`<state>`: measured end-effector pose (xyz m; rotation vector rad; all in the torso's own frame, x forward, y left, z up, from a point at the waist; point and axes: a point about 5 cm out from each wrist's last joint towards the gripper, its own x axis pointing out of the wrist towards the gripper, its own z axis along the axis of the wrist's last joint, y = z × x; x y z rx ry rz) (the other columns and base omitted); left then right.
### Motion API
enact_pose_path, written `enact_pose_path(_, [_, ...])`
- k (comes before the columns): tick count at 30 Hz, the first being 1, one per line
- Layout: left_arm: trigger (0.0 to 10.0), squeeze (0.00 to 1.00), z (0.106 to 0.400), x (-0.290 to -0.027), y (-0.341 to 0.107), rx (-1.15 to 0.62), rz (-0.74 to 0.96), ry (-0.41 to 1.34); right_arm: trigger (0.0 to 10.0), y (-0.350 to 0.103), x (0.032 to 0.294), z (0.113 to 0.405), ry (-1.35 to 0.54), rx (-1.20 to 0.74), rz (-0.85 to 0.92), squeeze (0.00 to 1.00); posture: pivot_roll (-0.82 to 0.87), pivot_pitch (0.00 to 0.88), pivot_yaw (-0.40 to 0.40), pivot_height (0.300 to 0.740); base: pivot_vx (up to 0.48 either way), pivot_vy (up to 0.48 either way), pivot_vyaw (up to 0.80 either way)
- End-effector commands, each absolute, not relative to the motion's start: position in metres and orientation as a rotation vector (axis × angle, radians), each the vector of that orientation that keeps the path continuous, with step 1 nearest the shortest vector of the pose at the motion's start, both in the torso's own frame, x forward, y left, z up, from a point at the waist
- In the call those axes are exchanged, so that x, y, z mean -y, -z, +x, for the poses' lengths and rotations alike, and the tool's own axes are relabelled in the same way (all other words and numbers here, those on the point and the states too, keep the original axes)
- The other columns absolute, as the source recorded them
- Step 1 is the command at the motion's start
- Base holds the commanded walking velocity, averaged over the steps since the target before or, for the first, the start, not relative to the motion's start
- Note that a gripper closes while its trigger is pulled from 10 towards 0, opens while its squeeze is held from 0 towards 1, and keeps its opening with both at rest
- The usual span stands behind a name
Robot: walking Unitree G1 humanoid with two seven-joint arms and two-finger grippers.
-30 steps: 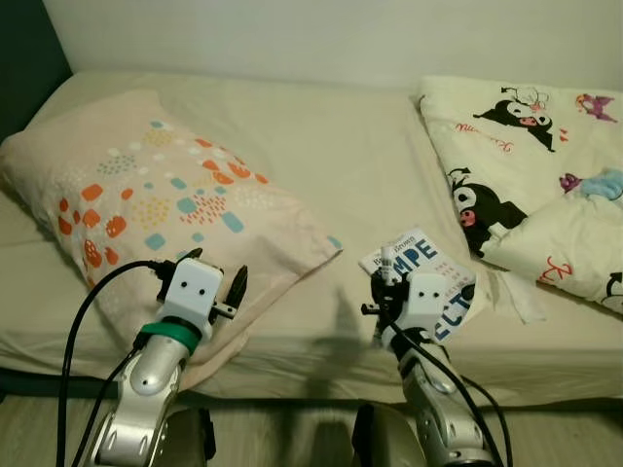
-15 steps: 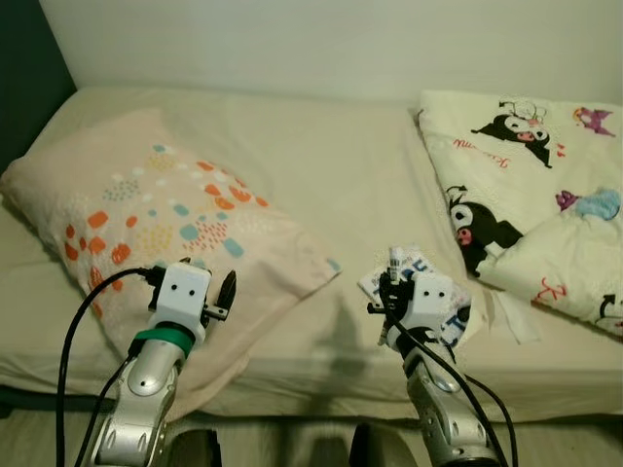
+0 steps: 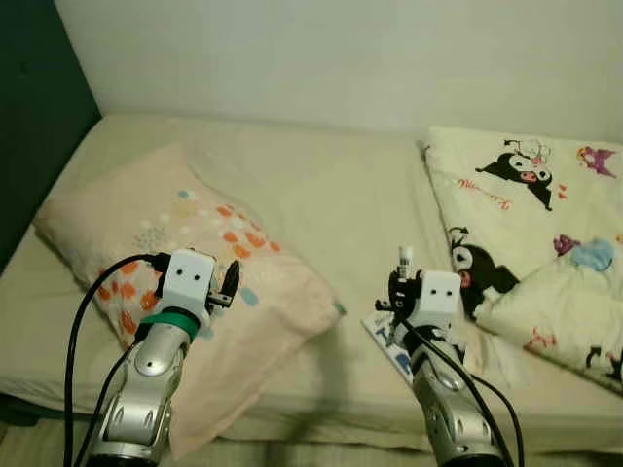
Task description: Clean up the room
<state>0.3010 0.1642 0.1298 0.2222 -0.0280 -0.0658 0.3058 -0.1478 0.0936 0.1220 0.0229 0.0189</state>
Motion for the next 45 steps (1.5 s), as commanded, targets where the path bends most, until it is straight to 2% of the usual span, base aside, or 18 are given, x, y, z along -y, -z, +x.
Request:
enact_pose_path(1, [10.0,0.00,0.300,-0.164,-0.123,0.002,0.225,0.071,10.0,-0.084,0.148,0.301,-0.008,-0.058,0.129,0.00,0.11,0.006,-0.030,0.725,0.000,0.000,0.00])
enact_pose_path(5, [10.0,0.00,0.303,-0.162,-0.124,0.005,0.241,0.093,10.0,-0.078,0.148,0.297,-0.004,-0.076,0.124,0.00,0.11,0.000,-0.007,0.740,0.000,0.000,0.00])
enact_pose_path(14, [10.0,0.00,0.305,-0.155,-0.120,-0.008,0.239,0.128,10.0,-0.073,0.153,0.292,0.036,-0.094,0.139,0.00,0.09,0.000,0.017,0.740,0.000,0.000,0.00])
enact_pose_path(31, [10.0,0.00,0.304,-0.156,-0.112,-0.042,0.188,0.100,10.0,-0.059,0.149,0.290,0.018,-0.183,0.119,0.00,0.11,0.000,0.009,0.740,0.000,0.000,0.00])
enact_pose_path(45, [10.0,0.00,0.309,-0.154,-0.113,-0.045,0.198,0.111,10.0,-0.056,0.159,0.291,0.098,-0.201,0.105,0.00,0.11,0.000,0.027,0.740,0.000,0.000,-0.78])
